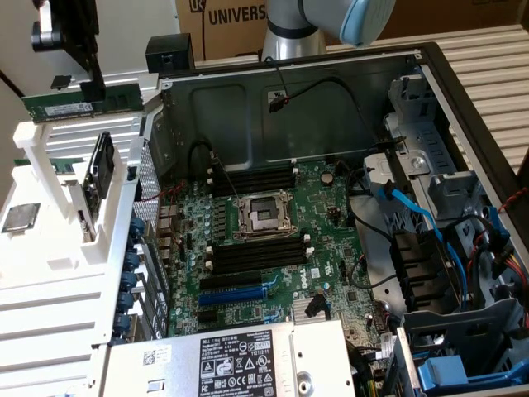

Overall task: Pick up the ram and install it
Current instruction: 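Pick up the ram and move it above insertion slot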

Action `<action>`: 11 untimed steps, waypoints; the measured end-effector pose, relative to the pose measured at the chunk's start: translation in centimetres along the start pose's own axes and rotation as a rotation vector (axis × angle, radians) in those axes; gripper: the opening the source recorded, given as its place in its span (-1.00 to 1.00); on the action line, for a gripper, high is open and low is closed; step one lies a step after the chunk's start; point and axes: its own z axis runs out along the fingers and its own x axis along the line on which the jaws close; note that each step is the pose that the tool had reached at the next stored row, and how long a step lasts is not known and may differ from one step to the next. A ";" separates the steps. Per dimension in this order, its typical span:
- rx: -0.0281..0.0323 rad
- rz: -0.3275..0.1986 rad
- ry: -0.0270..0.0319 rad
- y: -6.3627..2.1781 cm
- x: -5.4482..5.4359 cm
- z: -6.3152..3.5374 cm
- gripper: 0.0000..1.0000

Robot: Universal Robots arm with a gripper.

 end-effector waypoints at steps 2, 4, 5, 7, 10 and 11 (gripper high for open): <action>-0.0038 0.000 0.0000 -1.37 0.0 -0.05 -0.75; -0.0106 0.001 0.0000 -3.65 0.0 -0.11 -0.75; -0.0121 0.001 0.0000 -4.10 0.0 -0.12 -0.75; -0.0152 0.001 0.0000 -5.01 0.0 -0.15 -0.75; -0.0234 0.001 0.0000 -6.71 0.1 -0.19 -0.75; -0.0255 0.001 0.0000 -7.10 0.1 -0.21 -0.75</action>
